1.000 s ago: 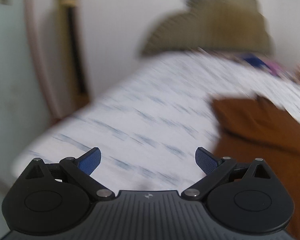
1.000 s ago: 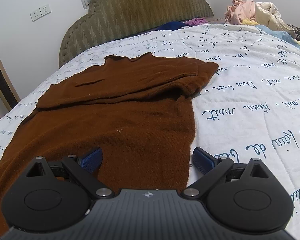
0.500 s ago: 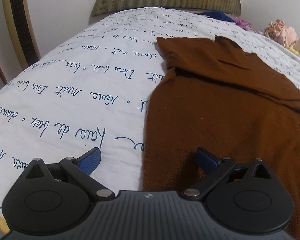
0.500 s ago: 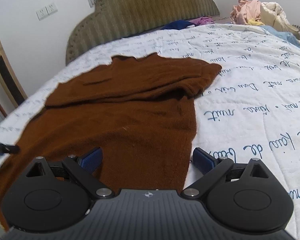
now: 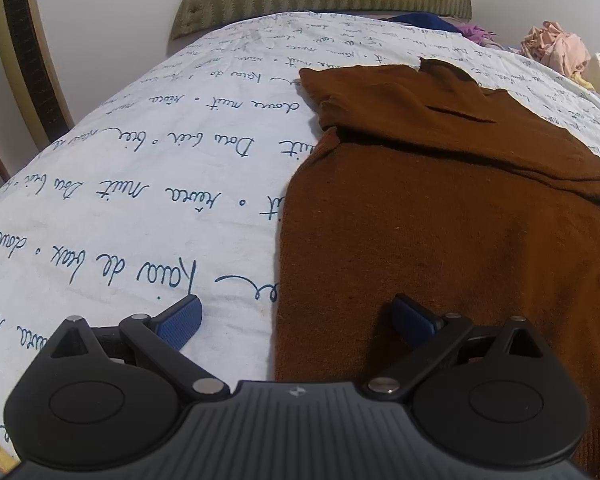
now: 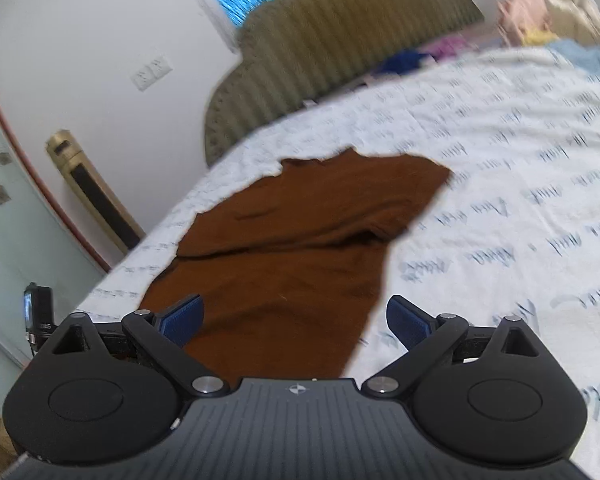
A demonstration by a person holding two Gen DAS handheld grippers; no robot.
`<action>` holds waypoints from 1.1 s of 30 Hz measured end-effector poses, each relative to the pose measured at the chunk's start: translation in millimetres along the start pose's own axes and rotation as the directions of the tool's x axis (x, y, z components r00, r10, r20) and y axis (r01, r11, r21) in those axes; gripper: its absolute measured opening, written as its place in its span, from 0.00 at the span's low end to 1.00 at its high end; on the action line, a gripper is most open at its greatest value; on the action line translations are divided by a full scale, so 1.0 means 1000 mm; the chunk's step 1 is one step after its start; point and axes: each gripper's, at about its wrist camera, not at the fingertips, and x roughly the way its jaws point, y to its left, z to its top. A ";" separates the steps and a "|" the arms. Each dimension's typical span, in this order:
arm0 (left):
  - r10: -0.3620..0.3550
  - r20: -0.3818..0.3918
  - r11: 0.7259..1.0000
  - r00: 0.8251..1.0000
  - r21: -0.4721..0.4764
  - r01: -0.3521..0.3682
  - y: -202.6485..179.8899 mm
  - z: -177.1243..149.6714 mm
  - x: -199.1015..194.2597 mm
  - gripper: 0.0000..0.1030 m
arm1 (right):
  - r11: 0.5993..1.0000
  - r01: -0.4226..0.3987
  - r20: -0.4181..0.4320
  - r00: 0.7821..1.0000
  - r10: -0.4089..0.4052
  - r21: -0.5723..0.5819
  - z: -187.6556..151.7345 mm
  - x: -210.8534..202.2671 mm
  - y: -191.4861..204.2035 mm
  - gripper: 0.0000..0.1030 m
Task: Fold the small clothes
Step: 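Close both grippers on the edge of the brown sweater, then lift the held sweater edge with both grippers and fold it over the body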
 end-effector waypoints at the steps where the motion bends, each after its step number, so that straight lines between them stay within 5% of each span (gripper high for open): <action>1: -0.015 -0.002 1.000 1.000 0.005 0.015 0.000 0.000 0.000 0.98 | 0.999 0.038 -0.030 0.999 -0.037 0.006 -0.002 0.005 -0.005 0.93; 6: -0.102 -0.009 0.994 0.995 0.043 0.102 -0.002 -0.002 0.001 0.98 | 0.997 0.075 -0.161 0.985 -0.069 0.027 -0.024 0.040 -0.013 0.87; 10: -0.152 -0.005 0.985 0.988 0.080 0.151 -0.008 -0.003 0.002 0.88 | 0.987 0.077 -0.207 0.973 -0.105 -0.138 -0.033 0.059 0.019 0.85; 12: -0.174 -0.002 0.981 0.985 0.085 0.173 -0.011 -0.002 0.000 0.63 | 0.978 0.054 -0.227 0.969 -0.100 -0.203 -0.036 0.065 0.034 0.74; 14: -0.181 0.001 0.980 0.983 0.082 0.181 -0.012 0.000 -0.001 0.41 | 0.973 0.040 -0.239 0.966 -0.095 -0.225 -0.039 0.070 0.044 0.47; 17: -0.165 0.001 0.984 0.986 0.067 0.164 -0.011 0.005 -0.002 0.12 | 0.976 0.039 -0.225 0.971 -0.088 -0.214 -0.035 0.071 0.048 0.25; 19: -0.173 0.006 0.984 0.985 0.043 0.173 -0.010 0.010 -0.003 0.10 | 0.975 0.063 -0.192 0.976 -0.105 -0.214 -0.031 0.070 0.049 0.14; 27: -0.169 0.090 0.985 0.982 0.041 0.166 -0.026 0.033 0.001 0.09 | 0.962 0.131 -0.049 0.988 -0.147 -0.238 0.000 0.073 0.055 0.08; 33: -0.167 0.075 0.985 0.983 0.060 0.163 -0.033 0.037 0.009 0.10 | 0.964 0.146 -0.064 0.985 -0.163 -0.221 0.012 0.093 0.047 0.15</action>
